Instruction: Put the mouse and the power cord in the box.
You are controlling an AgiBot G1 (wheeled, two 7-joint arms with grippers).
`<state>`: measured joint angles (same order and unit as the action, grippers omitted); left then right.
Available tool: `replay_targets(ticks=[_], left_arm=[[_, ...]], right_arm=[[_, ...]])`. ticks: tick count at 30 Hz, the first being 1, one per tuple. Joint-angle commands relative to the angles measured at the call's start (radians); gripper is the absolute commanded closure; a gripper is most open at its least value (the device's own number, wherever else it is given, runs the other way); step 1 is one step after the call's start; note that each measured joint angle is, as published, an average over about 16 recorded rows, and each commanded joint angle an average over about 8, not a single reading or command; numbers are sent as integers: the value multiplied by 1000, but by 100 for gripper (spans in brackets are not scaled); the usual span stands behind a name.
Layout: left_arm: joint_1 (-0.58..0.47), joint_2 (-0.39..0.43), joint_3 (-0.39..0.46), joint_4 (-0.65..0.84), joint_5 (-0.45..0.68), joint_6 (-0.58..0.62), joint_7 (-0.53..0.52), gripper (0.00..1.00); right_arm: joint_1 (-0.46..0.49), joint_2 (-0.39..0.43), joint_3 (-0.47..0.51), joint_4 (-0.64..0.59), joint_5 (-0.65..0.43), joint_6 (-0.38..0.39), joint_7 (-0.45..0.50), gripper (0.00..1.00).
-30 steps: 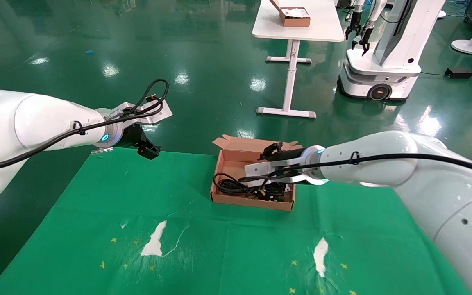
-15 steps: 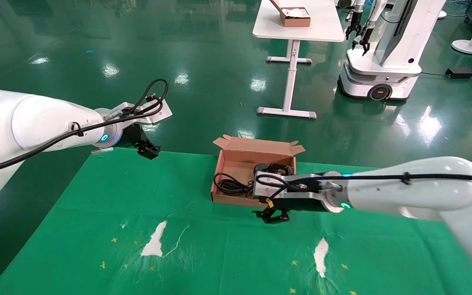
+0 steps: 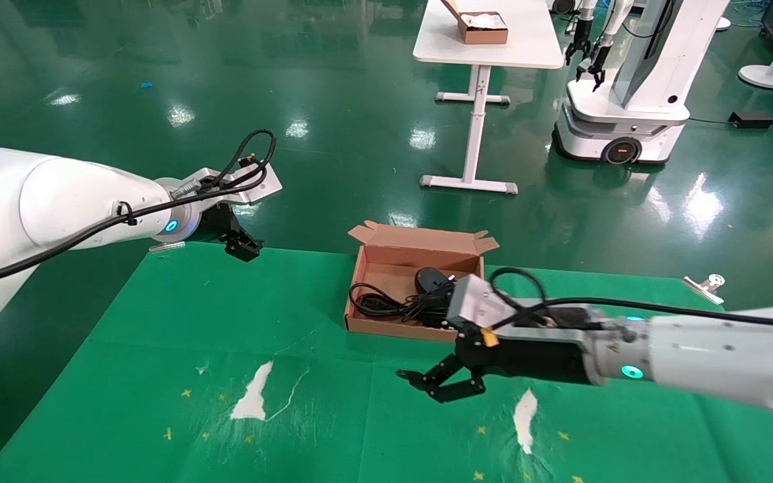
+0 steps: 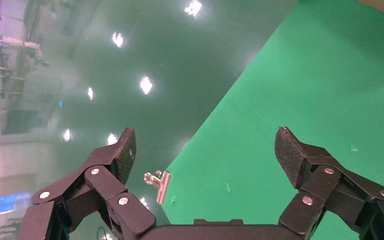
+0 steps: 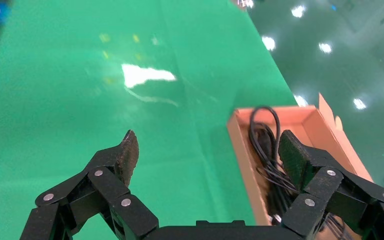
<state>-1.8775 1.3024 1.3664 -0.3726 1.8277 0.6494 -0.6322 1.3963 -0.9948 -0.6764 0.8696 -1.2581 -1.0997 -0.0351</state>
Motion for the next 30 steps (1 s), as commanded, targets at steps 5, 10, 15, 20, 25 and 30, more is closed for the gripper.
replay_targets(ticks=[5,10,15,20,25,30], left_arm=[[52,-45,-70,-60,-71,54,28,0],[120,-103,-162,-137,-164,126,65,0],[188,-162,-254,-214,-257,198,103,0],[256,-221,-347,-292,-350,270,141,0],[325,-280,-440,-370,-444,342,179,0],[393,-338,-532,-446,-537,414,217,0]], right_arm=[[-63,75,77,81,103,-77,43,0],[-115,137,141,148,188,-141,79,0],[-167,199,206,215,274,-206,116,0],[-219,262,271,283,360,-270,152,0],[-272,324,336,351,446,-335,188,0],[-312,372,385,402,512,-384,216,0]])
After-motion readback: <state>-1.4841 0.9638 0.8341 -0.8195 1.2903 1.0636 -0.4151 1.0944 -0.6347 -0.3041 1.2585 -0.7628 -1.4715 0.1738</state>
